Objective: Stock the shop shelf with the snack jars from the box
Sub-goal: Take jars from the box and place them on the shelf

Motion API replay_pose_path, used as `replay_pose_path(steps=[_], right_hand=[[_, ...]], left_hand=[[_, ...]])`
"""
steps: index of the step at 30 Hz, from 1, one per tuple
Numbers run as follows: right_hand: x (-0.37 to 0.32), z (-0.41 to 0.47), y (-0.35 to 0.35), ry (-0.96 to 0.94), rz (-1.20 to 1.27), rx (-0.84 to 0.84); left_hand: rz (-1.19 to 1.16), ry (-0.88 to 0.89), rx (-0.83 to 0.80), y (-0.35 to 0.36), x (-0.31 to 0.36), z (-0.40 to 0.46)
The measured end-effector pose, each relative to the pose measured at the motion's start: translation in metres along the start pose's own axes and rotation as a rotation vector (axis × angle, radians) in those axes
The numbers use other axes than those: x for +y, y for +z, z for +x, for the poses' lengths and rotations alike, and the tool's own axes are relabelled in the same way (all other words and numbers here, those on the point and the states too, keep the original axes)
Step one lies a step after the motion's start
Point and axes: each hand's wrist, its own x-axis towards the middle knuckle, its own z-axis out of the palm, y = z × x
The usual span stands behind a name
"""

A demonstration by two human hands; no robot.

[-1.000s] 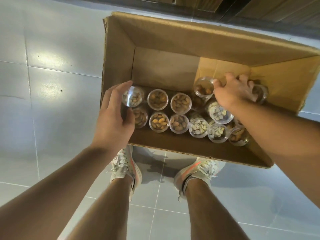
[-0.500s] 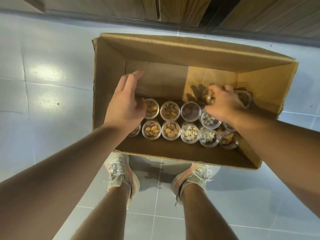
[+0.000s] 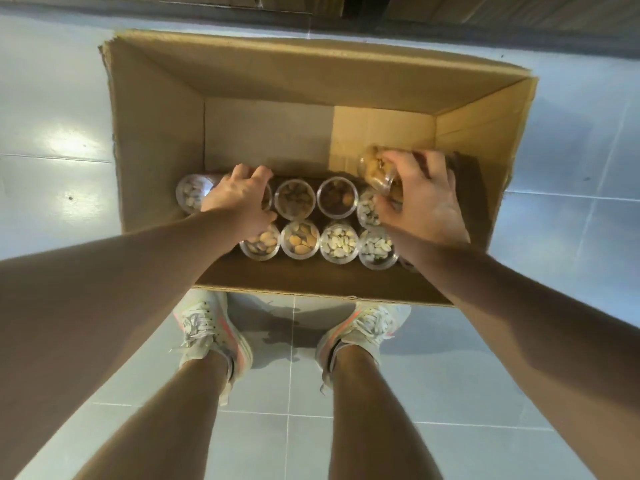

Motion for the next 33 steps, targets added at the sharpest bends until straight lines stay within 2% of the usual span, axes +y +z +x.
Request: replay_pose_path(steps=[4, 8, 13, 19, 27, 33], right_hand=[[0.009, -0.029, -0.022, 0.014, 0.08, 0.054], [0.008, -0.041, -0.054, 0.048, 0.059, 0.097], [-0.015, -0.058, -0.113, 0.031, 0.037, 0.106], [-0.072, -0.089, -0.2, -0.041, 0.004, 0.156], [-0.168, -0.197, -0.363, 0.02, -0.05, 0.186], [-0.244, -0.318, -0.52, 0.253, 0.012, 0.31]], left_hand=[[-0.029, -0.016, 0.006, -0.009, 0.005, -0.007], [-0.062, 0.04, 0.074, -0.041, 0.004, -0.036], [-0.146, 0.167, 0.168, -0.118, 0.01, -0.095], [-0.118, 0.312, 0.254, -0.228, 0.039, -0.172], [-0.119, 0.657, 0.355, -0.372, 0.105, -0.299], [-0.186, 0.827, 0.403, -0.467, 0.145, -0.441]])
